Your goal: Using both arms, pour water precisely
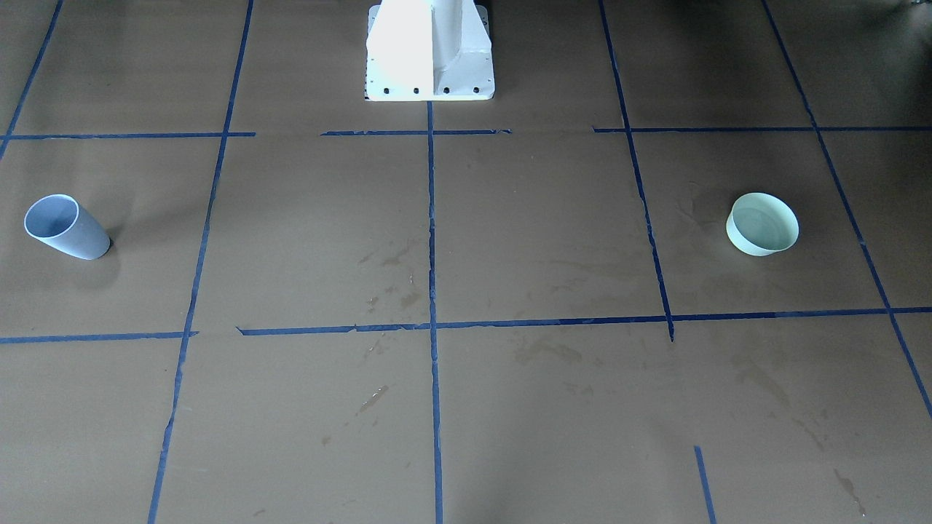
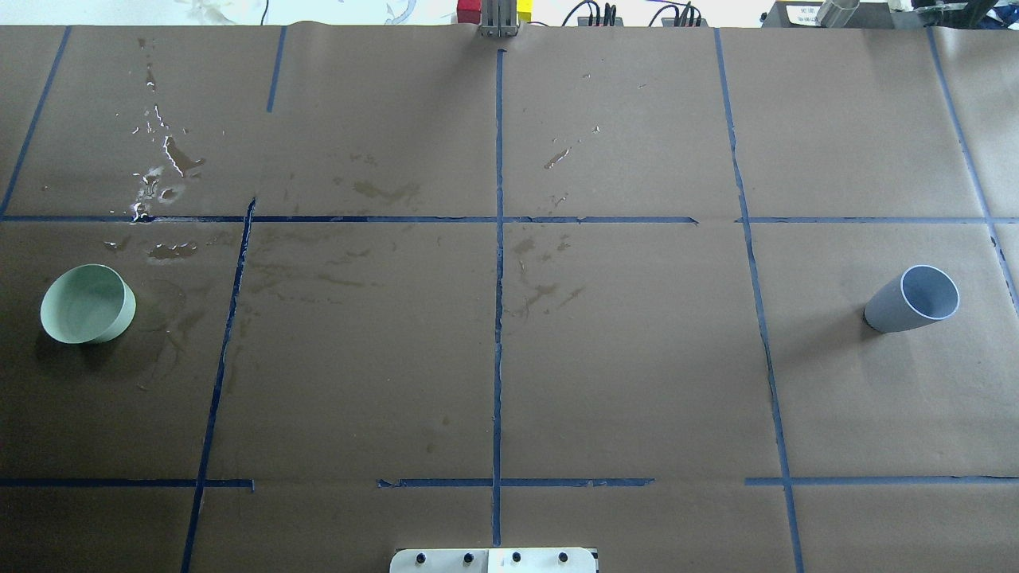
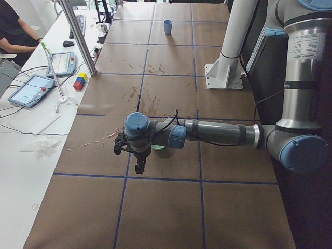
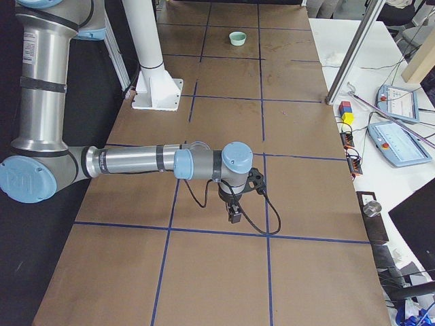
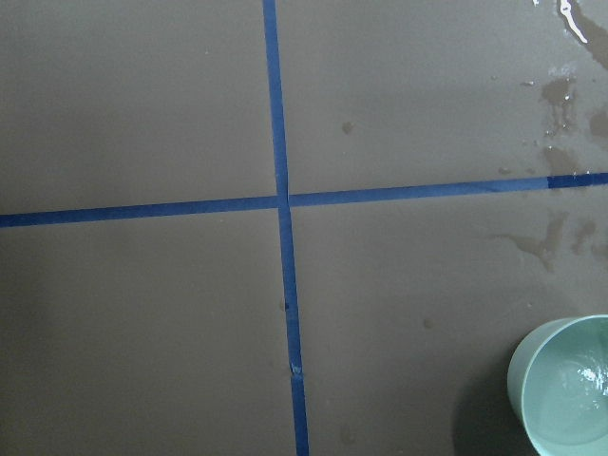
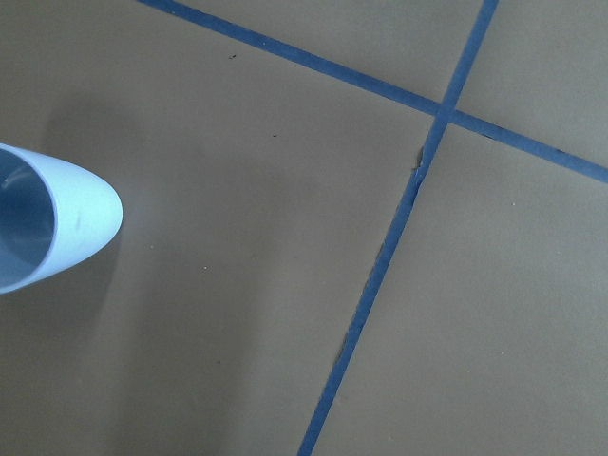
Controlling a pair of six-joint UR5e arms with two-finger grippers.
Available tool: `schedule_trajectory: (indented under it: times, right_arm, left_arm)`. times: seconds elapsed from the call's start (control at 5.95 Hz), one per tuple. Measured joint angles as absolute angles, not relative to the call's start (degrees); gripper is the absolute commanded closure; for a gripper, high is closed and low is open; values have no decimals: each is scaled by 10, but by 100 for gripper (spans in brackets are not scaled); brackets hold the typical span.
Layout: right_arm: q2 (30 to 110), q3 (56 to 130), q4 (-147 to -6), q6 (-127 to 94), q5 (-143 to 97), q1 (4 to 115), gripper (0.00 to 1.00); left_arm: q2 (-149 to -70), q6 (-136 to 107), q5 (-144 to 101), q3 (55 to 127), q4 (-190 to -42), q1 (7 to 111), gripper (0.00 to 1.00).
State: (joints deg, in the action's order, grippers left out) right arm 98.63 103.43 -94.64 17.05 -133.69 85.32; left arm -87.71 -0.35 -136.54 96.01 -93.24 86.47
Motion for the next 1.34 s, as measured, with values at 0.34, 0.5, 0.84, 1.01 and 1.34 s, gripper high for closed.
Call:
schedule_trajectory:
  times: [0.34, 0.5, 0.84, 1.01, 1.34]
  right_arm:
    - [990, 1019, -947, 169, -1336, 853, 0]
    - [990, 1015, -946, 169, -1336, 853, 0]
    - [990, 1013, -946, 169, -1336, 853, 0]
    - [991, 1013, -946, 170, -1336, 853, 0]
    - [991, 1014, -946, 170, -1336, 853, 0]
  left_arm:
    - [-850, 2, -1364, 984, -938, 865, 0]
    - [-836, 1, -1362, 997, -940, 863, 0]
    - [-826, 0, -1359, 1008, -955, 861, 0]
    - [-824, 1, -1359, 1008, -961, 861, 0]
    - [-821, 3, -1358, 1014, -962, 859, 0]
